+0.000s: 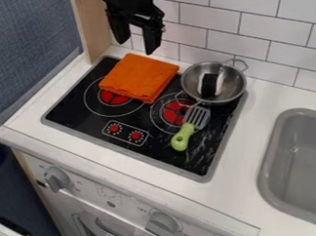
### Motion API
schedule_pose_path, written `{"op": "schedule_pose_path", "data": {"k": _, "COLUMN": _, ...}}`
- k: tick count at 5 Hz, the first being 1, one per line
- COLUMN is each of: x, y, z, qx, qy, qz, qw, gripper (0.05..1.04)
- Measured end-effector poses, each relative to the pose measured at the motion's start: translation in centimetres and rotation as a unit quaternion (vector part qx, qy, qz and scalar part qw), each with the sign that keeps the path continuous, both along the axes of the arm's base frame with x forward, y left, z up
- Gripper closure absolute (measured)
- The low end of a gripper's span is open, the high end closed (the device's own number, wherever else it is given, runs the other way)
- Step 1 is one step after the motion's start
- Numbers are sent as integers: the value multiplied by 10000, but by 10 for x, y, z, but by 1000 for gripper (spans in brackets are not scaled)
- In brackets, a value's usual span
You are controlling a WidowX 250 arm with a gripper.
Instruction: Moved the green spatula above the orange cloth
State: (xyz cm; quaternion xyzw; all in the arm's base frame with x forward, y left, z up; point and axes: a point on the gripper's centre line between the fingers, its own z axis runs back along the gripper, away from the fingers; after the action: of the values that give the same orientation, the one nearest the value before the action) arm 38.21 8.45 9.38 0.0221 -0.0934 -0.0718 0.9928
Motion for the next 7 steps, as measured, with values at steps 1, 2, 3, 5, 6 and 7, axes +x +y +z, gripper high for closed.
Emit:
{"op": "schedule_pose_path", "data": {"k": 1, "x": -3, "y": -1, "z": -14, "qx": -44, "qy": 187, "qz": 8, "qw": 9998, "gripper": 83}}
{"op": "schedule_pose_path", "data": {"k": 2, "x": -11, "y": -19, "z": -19, "qx": -18, "qy": 247, "qz": -247, "qw": 9994, "gripper": 83}}
{"op": "schedule_pose_path", "data": {"k": 3, "x": -22, "y": -35, "z": 11, "qx": 354, "qy": -79, "qz": -424, "qw": 9984, "gripper": 83}}
{"op": "schedule_pose_path", "data": {"k": 5, "x": -71, "y": -76, "z": -5, "qx": 288, "qy": 302, "qz": -622, "qw": 9972, "gripper": 83}}
{"op": "schedule_pose_path", "data": {"k": 6, "x": -88, "y": -86, "z": -33, "qx": 97, "qy": 599, "qz": -567, "qw": 9966, "gripper": 83}}
{"op": "schedule_pose_path", "data": {"k": 7, "x": -95, "y": -101, "z": -55, "qx": 67, "qy": 761, "qz": -658, "qw": 9949, "gripper": 83}}
